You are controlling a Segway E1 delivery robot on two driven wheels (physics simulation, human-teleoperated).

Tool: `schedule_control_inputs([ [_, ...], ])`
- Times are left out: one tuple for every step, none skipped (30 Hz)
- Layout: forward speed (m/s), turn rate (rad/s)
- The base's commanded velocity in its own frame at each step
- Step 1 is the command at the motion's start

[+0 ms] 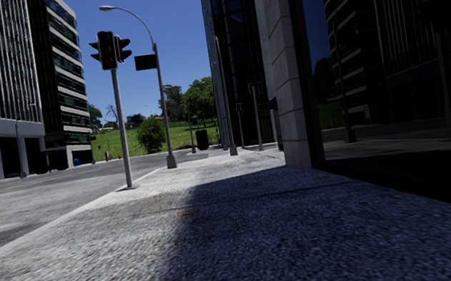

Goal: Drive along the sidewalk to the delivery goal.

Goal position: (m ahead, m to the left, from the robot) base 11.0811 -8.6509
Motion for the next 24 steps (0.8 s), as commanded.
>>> schedule_control_inputs([
  [2.0, 0.0],
  [2.0, 0.0],
  [2.0, 0.0],
  [2.0, 0.0],
  [2.0, 0.0],
  [2.0, 0.0],
  [2.0, 0.0],
  [2.0, 0.0],
  [2.0, 0.0],
  [2.0, 0.0],
  [2.0, 0.0],
  [2.0, 0.0],
  [2.0, 0.0],
  [2.0, 0.0],
  [2.0, 0.0],
  [2.0, 0.0],
  [2.0, 0.0],
  [2.0, 0.0],
  [2.0, 0.0],
  [2.0, 0.0],
  [2.0, 0.0],
  [2.0, 0.0],
  [2.0, 0.0],
  [2.0, 0.0],
])
